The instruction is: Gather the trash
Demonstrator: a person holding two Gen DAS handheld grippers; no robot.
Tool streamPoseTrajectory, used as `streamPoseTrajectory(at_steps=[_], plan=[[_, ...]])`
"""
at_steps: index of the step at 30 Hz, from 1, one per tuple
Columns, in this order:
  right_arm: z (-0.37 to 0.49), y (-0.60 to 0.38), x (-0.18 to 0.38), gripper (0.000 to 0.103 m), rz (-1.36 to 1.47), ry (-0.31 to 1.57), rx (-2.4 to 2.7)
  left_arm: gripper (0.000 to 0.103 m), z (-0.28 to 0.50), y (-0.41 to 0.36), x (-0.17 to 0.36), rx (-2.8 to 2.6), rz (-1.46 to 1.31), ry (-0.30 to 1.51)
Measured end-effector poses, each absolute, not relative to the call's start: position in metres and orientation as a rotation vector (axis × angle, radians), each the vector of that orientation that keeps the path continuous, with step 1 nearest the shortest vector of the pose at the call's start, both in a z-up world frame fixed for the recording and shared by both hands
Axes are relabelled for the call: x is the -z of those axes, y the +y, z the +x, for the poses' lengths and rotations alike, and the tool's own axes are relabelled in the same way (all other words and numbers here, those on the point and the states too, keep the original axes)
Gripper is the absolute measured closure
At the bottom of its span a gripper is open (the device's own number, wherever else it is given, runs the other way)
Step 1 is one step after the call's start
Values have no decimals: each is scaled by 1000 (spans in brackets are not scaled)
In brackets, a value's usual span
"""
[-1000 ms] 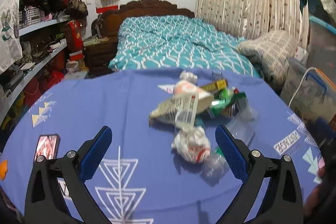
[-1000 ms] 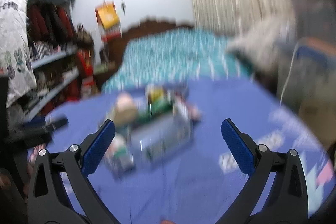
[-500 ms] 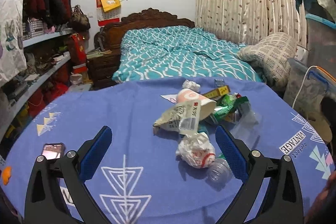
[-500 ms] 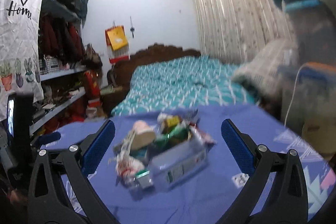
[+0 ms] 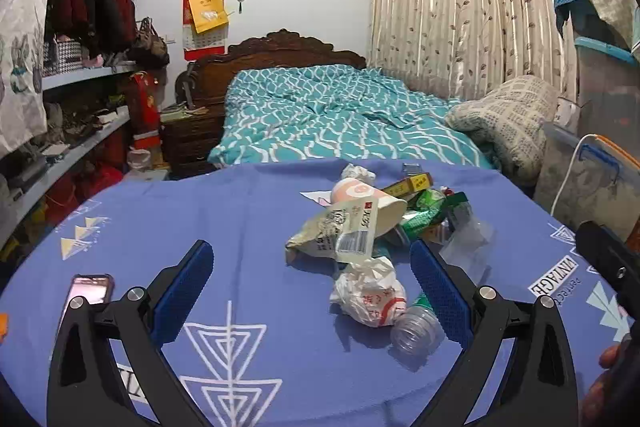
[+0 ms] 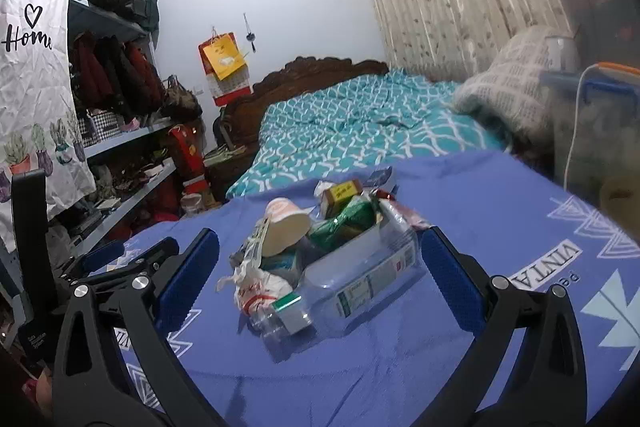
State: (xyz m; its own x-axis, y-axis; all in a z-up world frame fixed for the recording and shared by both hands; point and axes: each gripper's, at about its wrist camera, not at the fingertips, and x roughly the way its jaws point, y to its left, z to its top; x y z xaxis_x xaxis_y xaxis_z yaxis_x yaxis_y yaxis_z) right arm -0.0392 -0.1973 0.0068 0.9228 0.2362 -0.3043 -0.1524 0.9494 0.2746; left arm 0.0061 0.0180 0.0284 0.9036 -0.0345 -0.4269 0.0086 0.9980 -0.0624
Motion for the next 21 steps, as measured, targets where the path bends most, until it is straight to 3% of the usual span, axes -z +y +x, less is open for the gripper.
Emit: streamPoseTrajectory(at_steps=[21], plan=[[-39, -198, -6, 4, 243, 356, -190, 9, 12, 13, -8, 30, -39, 522]])
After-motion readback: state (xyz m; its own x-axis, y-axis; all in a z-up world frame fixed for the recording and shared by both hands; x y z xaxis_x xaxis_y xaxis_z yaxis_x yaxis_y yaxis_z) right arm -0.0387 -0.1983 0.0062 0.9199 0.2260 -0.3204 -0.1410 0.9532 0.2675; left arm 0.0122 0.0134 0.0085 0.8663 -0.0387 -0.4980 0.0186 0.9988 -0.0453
